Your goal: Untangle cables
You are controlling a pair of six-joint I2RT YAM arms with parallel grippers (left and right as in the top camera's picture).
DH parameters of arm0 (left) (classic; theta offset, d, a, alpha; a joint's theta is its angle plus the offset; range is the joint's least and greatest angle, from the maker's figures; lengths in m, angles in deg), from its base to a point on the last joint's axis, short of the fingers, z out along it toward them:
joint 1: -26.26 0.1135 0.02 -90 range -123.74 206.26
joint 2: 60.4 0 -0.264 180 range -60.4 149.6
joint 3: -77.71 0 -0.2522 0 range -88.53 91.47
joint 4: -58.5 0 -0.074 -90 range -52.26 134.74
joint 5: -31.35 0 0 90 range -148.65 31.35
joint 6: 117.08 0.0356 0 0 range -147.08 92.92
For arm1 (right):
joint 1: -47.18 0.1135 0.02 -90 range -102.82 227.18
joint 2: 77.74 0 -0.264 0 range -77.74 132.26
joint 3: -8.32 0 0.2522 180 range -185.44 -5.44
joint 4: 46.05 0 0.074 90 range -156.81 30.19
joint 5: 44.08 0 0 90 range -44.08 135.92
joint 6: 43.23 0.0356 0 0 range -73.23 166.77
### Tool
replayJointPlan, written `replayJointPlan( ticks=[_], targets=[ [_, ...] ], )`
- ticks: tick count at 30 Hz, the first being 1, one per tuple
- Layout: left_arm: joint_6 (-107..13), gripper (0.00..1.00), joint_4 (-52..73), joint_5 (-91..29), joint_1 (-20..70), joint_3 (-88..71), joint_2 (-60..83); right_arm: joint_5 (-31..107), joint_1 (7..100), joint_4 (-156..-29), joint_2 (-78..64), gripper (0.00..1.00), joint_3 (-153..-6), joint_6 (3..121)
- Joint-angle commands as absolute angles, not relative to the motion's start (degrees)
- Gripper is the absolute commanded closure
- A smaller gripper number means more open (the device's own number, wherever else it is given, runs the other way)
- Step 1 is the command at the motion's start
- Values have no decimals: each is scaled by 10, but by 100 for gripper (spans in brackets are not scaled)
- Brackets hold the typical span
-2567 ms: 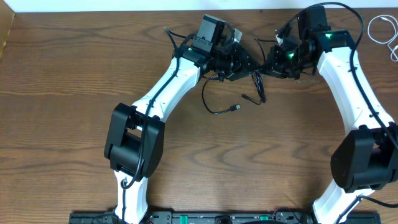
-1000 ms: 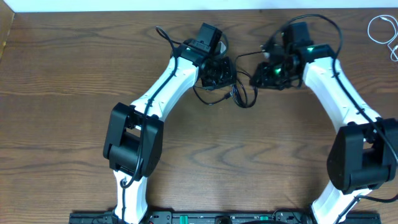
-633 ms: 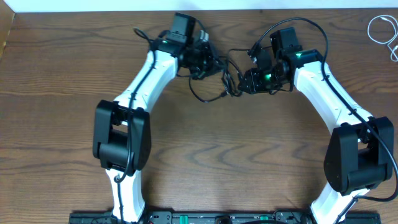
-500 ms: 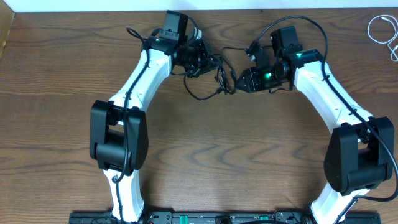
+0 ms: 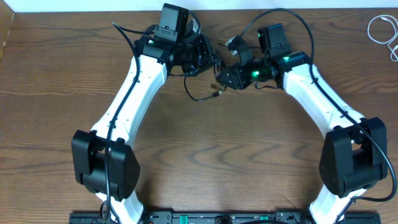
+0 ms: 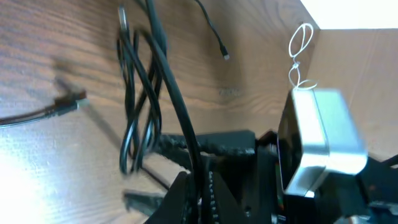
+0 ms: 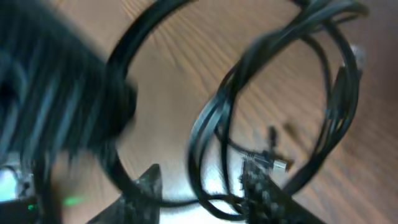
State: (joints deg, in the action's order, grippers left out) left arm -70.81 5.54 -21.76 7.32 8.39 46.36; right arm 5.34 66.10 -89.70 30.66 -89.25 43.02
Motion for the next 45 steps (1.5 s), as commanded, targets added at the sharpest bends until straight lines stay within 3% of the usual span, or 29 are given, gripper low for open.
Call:
replayJointPlan(
  ticks=[1,4,8,18,22,24,27,29,40,45],
  targets=[
    [-702,93,43,-225,69,81,456,88,667,-880,311,74,-889,478],
    [-702,93,41,-225,69,81,453,143,667,-874,311,90,-889,541],
    [-702,93,41,-250,69,81,436,273,667,-905,311,99,-889,655],
    [-673,93,37,-307,70,81,373,299,667,-920,311,99,-889,685],
    [-657,92,-18,-394,70,81,372,291,667,-924,311,99,-889,679],
    [-652,92,-60,-449,70,81,378,293,666,-929,311,95,-889,680],
    [-652,88,-98,-485,70,75,396,299,658,-934,311,78,-889,682],
    [-652,87,-98,-485,70,64,410,308,651,-938,311,74,-889,691],
    [-622,86,-79,-449,73,50,526,308,633,-969,311,62,-889,673],
    [-606,76,-52,-439,74,50,564,308,633,-969,311,59,-889,673]
  ],
)
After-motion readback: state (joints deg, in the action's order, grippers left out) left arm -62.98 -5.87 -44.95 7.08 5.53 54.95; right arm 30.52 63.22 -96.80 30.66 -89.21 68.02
